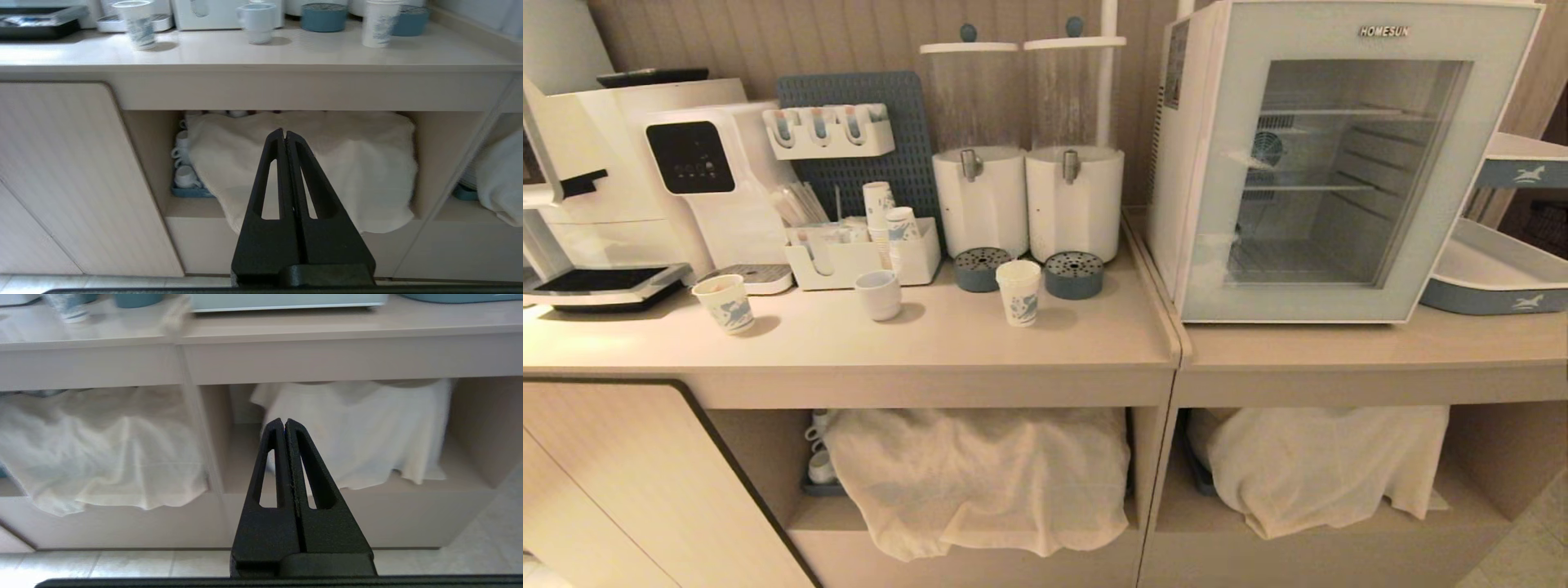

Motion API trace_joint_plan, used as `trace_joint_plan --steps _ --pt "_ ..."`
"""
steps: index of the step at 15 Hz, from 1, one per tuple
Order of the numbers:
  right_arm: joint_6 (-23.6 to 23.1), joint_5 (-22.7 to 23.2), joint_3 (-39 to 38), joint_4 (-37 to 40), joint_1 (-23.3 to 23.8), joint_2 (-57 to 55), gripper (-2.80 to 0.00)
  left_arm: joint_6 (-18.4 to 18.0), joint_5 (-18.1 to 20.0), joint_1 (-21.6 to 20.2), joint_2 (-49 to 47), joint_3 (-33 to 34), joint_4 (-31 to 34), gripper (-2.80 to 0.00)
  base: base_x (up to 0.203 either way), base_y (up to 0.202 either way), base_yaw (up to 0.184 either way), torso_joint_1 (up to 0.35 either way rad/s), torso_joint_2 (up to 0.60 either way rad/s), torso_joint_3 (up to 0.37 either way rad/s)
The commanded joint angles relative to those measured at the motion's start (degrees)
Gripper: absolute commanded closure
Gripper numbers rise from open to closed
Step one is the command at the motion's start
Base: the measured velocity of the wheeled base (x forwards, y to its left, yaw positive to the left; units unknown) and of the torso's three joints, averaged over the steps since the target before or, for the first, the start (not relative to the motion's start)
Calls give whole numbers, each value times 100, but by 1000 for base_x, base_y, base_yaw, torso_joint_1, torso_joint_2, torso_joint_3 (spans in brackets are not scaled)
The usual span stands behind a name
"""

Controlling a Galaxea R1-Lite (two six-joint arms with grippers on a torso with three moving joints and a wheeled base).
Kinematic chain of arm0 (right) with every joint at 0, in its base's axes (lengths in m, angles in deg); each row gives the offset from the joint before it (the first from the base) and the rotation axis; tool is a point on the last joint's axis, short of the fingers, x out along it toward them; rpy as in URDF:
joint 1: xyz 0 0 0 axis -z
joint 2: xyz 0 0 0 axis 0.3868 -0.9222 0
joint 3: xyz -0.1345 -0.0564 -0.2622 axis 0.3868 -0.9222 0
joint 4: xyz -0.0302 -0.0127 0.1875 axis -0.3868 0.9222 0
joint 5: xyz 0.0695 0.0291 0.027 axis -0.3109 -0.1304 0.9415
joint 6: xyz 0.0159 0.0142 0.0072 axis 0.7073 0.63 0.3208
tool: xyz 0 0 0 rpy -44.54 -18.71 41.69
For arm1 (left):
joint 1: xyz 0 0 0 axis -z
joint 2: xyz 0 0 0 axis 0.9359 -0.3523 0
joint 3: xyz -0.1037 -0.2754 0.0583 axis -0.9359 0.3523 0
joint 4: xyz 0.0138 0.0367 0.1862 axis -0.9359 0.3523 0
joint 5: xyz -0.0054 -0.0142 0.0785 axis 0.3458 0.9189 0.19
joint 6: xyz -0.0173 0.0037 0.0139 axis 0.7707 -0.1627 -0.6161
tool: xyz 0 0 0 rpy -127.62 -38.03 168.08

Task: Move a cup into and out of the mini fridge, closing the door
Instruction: Open the freezer door

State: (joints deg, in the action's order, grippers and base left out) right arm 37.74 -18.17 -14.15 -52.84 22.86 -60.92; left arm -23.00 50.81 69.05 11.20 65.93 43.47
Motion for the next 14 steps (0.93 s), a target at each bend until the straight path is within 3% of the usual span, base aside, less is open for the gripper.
trace_joint_plan --steps 1,14 --pt "0 0 9 3 -2 0 0 4 -3 -2 0 105 -6 0 0 -196 3 5 1 -2" --pt "0 0 9 3 0 -3 0 13 -3 -2 -6 105 -6 0 0 -193 1 3 2 1"
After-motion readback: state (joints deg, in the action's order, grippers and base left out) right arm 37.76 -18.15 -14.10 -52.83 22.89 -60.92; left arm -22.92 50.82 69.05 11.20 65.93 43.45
